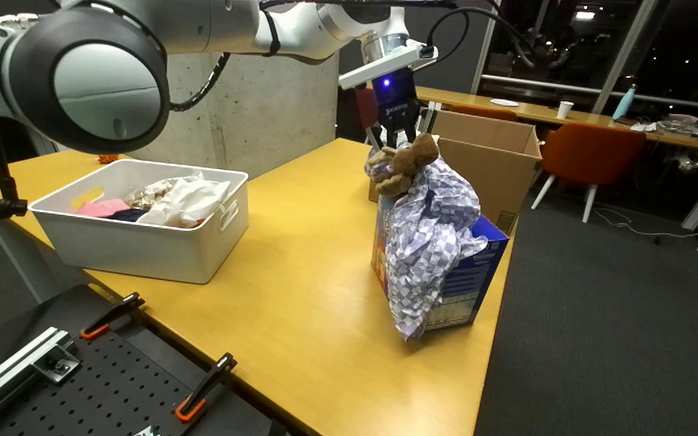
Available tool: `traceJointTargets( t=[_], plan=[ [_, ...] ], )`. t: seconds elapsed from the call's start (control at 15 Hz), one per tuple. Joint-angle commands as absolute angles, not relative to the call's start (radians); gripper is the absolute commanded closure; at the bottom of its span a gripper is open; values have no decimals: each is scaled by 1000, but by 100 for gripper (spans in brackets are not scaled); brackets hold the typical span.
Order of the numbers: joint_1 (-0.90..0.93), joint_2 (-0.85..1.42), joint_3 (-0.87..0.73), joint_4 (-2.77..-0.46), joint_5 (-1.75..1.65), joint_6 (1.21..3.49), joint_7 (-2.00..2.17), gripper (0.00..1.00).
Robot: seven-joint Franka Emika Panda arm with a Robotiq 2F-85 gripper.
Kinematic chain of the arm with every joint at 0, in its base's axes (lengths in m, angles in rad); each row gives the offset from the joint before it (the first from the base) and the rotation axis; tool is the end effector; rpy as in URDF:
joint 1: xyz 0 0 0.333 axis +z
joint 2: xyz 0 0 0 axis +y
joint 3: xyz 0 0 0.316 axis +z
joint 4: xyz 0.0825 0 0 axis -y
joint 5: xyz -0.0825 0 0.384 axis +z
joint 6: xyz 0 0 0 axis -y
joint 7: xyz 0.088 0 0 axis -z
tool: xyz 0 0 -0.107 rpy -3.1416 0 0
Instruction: Remove the toy moose and checked cloth from the white basket, put them on the table and then put them inside the blue box
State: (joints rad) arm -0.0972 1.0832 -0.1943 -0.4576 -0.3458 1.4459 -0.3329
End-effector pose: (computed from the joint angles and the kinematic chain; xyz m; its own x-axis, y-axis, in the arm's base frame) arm 0.7569 -0.1730 0.4061 0.9722 0.0500 -0.2287 0.1499 -0.8835 0.4438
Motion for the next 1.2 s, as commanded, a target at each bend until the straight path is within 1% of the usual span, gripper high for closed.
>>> traceJointTargets(
  t=[0.0, 0.07, 0.27, 0.4, 0.47, 0.53, 1.13],
  plan=[
    [-111, 1111, -187, -431, -329, 1452, -353, 53],
    [-110, 1114, -189, -431, -331, 1453, -346, 49],
    [-108, 1113, -196, -430, -335, 1451, -328, 25],
    [-104, 1090, -203, -458, -339, 1460, -308, 12],
    [-104, 1085, -205, -460, -339, 1458, -297, 4],
    [-104, 1081, -207, -459, -339, 1455, -288, 1],
    [-47, 1015, -215, -467, -345, 1409, -167, 0]
  ],
)
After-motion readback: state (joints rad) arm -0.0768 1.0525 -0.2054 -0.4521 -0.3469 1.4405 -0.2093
